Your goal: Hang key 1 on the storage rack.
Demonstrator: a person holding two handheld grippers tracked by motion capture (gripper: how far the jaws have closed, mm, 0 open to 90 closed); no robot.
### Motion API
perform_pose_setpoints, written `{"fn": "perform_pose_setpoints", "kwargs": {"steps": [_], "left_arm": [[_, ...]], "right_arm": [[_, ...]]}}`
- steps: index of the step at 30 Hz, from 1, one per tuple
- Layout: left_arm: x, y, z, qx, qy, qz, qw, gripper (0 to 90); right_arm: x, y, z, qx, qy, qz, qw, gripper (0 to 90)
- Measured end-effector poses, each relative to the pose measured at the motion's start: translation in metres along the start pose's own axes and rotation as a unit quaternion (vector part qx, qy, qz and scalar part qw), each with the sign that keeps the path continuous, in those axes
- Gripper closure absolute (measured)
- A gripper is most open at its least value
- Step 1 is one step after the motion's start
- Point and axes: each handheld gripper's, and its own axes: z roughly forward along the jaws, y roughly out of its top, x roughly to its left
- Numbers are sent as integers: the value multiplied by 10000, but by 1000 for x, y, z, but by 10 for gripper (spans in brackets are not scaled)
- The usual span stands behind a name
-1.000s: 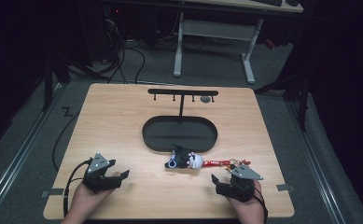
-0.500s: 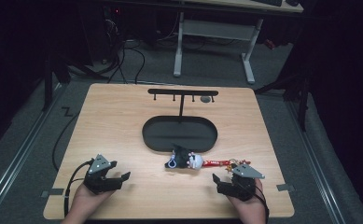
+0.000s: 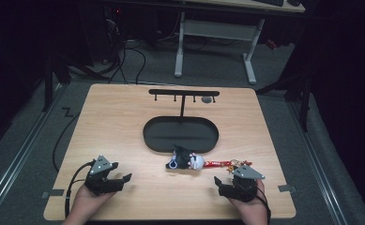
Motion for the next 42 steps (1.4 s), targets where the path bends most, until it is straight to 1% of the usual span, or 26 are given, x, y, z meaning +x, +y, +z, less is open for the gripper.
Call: {"fn": "perform_pose_setpoints", "kwargs": {"steps": [2,7,9,10,11,13,14,15,16,18,19,20,21,22,23,24,25,27,28,29,32,33,35,37,40,42], "left_arm": [[-1,0,0,-12,-7,-1,10000,275],[-3,1,0,-16,-16,19,10000,274],[-4,1,0,-38,-22,28,10000,274],[-4,1,0,-29,-29,42,10000,274],[-4,1,0,-27,-29,52,10000,274],[-4,1,1,-15,-44,48,10000,274],[-3,1,1,4,-58,53,10000,274],[-3,1,1,-6,-59,52,10000,274],[-3,1,1,-4,-64,52,10000,274],[-3,1,1,-10,-77,47,10000,274],[-3,2,1,-20,-119,61,9999,274],[-3,2,1,-20,-119,61,9999,274],[-4,2,1,0,-136,105,9999,274],[-5,2,1,-26,-155,148,9998,274],[-6,3,1,-20,-186,187,9996,274],[-6,3,1,-20,-195,220,9996,274],[-8,3,1,-41,-223,260,9994,274],[-10,4,2,-69,-239,347,9991,274],[-10,4,2,-83,-241,384,9989,274],[-13,6,2,-118,-251,479,9985,274],[-15,6,1,-145,-262,552,9980,273],[-16,6,-1,-183,-319,595,9976,272],[-17,7,-2,-221,-349,597,9974,271],[-16,7,-4,-303,-375,588,9971,269],[-15,7,-4,-317,-343,573,9973,266],[-14,6,-4,-284,-336,584,9973,255]], "right_arm": [[1,1,-1,113,-65,38,9999,144],[2,2,-2,219,-5,73,9997,163],[2,2,-2,297,98,203,9993,174],[2,3,-1,340,142,193,9991,169],[4,4,-1,420,88,78,9990,172],[5,5,-1,453,68,38,9989,171],[6,6,-1,419,49,-42,9991,167],[6,7,-1,434,58,-44,9990,157],[7,8,-1,515,12,-70,9986,150],[6,9,0,539,55,-89,9985,149],[5,11,1,671,74,-26,9977,123],[5,11,1,671,74,-26,9977,123],[3,13,3,774,31,79,9970,103],[3,13,3,774,31,79,9970,103],[2,16,2,898,62,146,9958,117],[2,16,2,898,62,146,9958,117],[2,20,-1,959,45,134,9953,145],[2,22,-2,991,22,81,9950,147],[4,24,-5,1026,-90,45,9947,152],[5,27,-8,1032,-128,87,9945,143],[5,32,-11,1079,-140,128,9940,144],[6,37,-14,1080,-112,181,9939,137],[7,41,-16,1075,-33,313,9937,110],[7,43,-17,1082,-16,323,9936,102],[10,48,-18,1112,81,312,9933,97],[10,49,-16,1171,181,356,9923,86]]}}
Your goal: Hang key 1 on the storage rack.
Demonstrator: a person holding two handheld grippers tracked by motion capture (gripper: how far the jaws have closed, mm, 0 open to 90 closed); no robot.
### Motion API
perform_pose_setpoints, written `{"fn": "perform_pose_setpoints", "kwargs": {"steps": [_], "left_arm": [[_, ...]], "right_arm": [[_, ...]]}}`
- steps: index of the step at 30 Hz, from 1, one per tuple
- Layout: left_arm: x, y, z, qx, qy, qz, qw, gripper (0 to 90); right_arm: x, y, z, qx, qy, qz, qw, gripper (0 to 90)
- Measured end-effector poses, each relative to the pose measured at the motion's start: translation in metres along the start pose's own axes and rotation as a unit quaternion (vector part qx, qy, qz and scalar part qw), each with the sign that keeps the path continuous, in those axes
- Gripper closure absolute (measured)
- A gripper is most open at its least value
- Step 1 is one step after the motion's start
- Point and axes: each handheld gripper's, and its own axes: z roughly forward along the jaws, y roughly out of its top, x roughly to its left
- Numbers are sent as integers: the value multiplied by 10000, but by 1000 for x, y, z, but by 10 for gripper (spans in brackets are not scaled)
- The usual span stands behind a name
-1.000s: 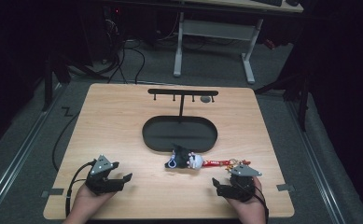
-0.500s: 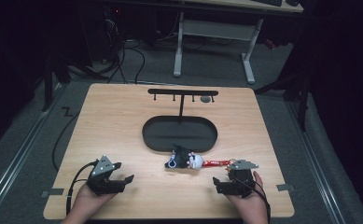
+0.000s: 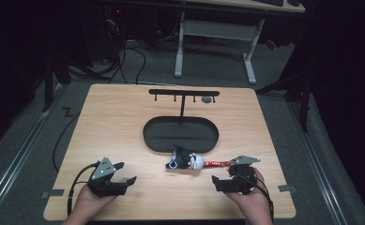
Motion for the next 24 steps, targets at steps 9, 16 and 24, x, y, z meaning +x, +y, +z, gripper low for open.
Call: {"fn": "perform_pose_setpoints", "kwargs": {"steps": [9,16,24], "left_arm": [[1,-3,3,77,121,61,9999,239],[1,-3,4,138,122,98,9998,240],[-1,-4,5,191,68,195,9996,241]], "right_arm": [[1,1,9,259,125,-134,9995,70],[-1,3,12,696,127,-72,9975,56],[-7,1,6,985,109,19,9951,34]]}}
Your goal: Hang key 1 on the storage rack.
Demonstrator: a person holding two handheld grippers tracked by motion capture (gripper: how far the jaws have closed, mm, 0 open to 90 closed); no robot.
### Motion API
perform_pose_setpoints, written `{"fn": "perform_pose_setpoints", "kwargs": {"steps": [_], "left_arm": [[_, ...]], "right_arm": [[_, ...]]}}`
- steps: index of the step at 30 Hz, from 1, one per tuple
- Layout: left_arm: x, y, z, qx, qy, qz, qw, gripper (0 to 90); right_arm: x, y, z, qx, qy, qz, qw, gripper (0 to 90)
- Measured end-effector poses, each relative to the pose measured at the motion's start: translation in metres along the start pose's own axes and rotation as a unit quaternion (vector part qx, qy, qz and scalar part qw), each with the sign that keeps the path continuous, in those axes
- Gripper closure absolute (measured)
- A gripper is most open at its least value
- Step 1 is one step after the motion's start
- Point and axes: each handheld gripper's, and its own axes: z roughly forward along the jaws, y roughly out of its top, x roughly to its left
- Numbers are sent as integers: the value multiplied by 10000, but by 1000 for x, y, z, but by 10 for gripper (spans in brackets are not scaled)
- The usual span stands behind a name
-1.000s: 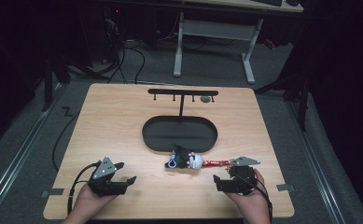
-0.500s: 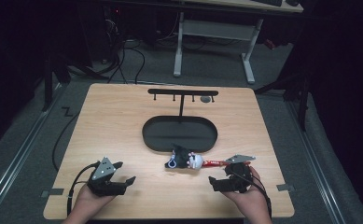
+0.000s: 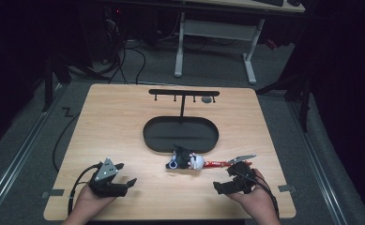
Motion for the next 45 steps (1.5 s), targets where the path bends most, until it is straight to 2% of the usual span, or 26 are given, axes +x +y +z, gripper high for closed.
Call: {"fn": "perform_pose_setpoints", "kwargs": {"steps": [19,22,33,43,45], "left_arm": [[-3,-1,1,88,-89,87,9999,242],[-3,-1,2,102,-90,91,9999,242],[-4,-1,3,134,-104,114,9998,242],[-4,-1,4,168,-105,145,9997,242],[-4,-1,4,179,-112,142,9997,242]], "right_arm": [[-11,-7,-11,363,-63,154,9992,30],[-17,-10,-13,350,-84,171,9992,35],[-40,-18,-23,363,-130,593,9975,45],[-58,-17,-20,726,-201,766,9942,75],[-60,-16,-17,727,-202,790,9940,77]]}}
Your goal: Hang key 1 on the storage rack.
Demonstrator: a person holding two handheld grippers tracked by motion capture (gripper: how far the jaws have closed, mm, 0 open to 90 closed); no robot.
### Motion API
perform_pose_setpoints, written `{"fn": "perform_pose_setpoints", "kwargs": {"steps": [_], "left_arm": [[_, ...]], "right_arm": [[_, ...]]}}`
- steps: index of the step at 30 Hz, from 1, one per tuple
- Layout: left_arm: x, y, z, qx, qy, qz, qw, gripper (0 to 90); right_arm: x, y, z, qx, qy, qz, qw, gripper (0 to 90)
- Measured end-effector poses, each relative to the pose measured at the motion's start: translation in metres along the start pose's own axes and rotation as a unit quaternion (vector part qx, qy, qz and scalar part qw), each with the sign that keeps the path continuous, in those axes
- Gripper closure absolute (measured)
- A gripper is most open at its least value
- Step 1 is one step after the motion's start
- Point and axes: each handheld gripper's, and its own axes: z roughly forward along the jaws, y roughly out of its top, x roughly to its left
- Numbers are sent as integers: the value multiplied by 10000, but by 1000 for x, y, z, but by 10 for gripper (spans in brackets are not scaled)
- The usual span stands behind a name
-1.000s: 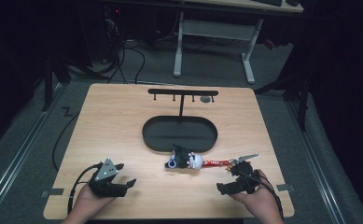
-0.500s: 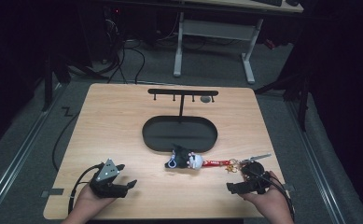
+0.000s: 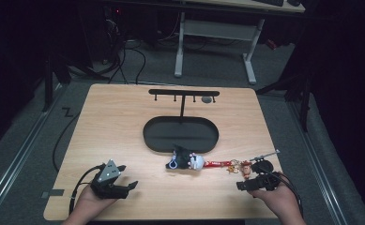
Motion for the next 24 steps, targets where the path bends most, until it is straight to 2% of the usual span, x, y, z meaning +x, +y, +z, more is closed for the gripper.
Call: {"fn": "perform_pose_setpoints", "kwargs": {"steps": [3,7,10,16,24], "left_arm": [[0,0,0,11,-4,6,10000,242],[0,0,1,20,0,12,10000,242],[0,0,1,25,8,17,10000,242],[0,0,0,38,19,13,10000,243],[0,0,0,41,21,16,10000,244]], "right_arm": [[-3,4,2,71,19,34,10000,82],[-8,11,6,86,-17,153,9998,132],[-10,17,9,98,-30,156,9998,198],[-12,28,14,161,-262,95,9995,329],[-18,37,20,179,-316,178,9992,418]]}}
